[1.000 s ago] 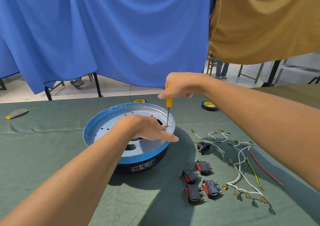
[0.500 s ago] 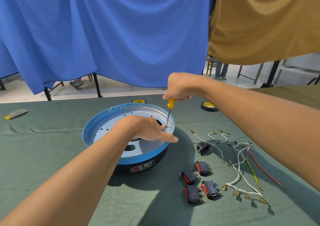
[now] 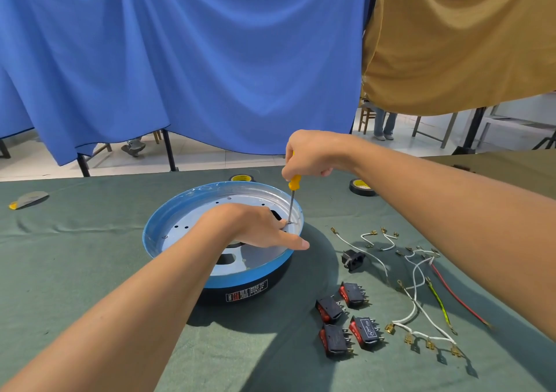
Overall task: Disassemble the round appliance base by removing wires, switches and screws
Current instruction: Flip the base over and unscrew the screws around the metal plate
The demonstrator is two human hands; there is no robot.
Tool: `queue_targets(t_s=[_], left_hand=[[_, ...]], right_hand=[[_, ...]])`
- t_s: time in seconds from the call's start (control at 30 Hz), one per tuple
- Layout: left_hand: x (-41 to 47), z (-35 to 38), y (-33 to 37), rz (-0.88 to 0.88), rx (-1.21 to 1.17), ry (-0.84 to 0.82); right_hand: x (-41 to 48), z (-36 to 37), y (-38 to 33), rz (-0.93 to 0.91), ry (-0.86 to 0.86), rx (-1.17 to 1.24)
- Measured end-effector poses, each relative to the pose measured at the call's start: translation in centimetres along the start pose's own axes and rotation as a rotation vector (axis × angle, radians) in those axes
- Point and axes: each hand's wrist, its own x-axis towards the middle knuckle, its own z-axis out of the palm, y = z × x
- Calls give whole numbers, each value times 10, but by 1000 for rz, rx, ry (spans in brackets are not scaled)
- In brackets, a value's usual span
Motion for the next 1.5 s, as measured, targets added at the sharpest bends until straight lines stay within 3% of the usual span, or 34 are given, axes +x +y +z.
queue_targets(t_s=[0.17, 0.4, 0.53, 0.73, 0.9, 1.2, 1.33, 1.5], left_hand=[[-1, -1, 1, -6, -3, -1], [-3, -1, 2, -8, 0, -1], [-5, -1, 2, -6, -1, 2], [-4, -2, 2, -4, 8, -3], [-4, -1, 2, -6, 5, 0], [-4, -1, 2, -7, -1, 1], [-5, 0, 2, -3, -2, 0], [-4, -1, 2, -6, 0, 5]], right_hand=[[0, 2, 2, -18, 81, -75], [0, -2, 0, 2, -2, -5], [1, 3, 2, -24, 123, -106], [-1, -1, 2, 6, 11, 7], [0, 3, 0, -14, 96, -55], [0, -1, -2, -55, 0, -16], [2, 4, 1, -73, 143, -108], [-2, 1, -2, -38, 44, -42]])
